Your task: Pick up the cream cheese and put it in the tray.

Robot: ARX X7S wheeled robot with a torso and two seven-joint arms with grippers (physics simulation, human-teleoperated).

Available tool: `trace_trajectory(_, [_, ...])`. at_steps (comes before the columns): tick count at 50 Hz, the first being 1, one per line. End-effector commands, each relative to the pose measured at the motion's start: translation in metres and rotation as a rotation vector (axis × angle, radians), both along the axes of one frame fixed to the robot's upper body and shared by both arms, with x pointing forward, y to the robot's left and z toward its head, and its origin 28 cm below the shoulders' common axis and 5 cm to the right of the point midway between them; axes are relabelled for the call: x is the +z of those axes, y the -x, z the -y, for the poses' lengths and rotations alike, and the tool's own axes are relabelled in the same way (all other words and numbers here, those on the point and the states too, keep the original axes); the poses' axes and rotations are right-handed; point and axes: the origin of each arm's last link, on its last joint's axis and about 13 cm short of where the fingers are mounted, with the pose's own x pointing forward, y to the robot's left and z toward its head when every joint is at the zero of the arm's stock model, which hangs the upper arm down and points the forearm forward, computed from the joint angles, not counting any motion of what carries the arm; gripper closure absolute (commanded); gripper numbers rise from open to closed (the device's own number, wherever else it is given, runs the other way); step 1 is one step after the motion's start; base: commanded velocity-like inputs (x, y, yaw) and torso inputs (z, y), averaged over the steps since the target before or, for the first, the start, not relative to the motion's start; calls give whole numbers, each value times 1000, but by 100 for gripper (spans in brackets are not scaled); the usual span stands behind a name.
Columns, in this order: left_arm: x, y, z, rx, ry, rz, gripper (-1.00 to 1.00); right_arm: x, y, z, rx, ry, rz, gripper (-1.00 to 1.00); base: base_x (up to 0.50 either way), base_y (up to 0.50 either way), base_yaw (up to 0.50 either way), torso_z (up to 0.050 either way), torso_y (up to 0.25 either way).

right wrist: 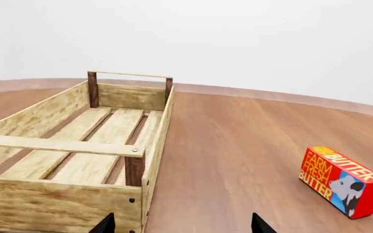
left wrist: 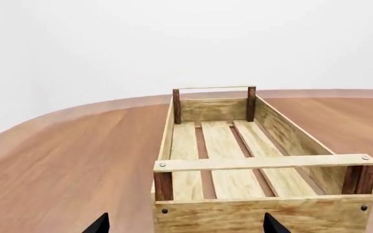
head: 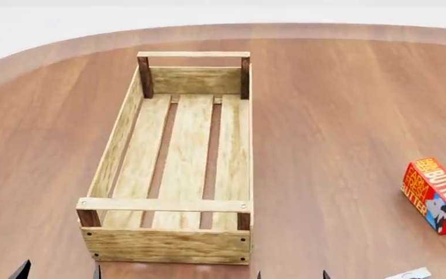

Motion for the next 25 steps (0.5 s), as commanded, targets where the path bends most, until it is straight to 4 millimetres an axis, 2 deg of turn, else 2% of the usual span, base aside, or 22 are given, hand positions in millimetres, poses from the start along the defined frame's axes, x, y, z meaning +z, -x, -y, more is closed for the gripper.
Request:
trace_trajectory(1, [0, -1, 1, -2, -1, -6, -100, 1, 0, 1, -6, 0, 6, -100, 410, 47, 0, 50, 33])
trace_trajectory(9, [-1, 0, 1, -1, 0, -8, -100, 0, 0, 1, -4, 9, 5, -100, 71, 0, 0, 50, 0])
trace_trajectory(25, [-1, -1, 1, -1, 6, -12, -100, 0, 0, 0, 0, 19, 9, -100, 258, 0, 0, 50, 7])
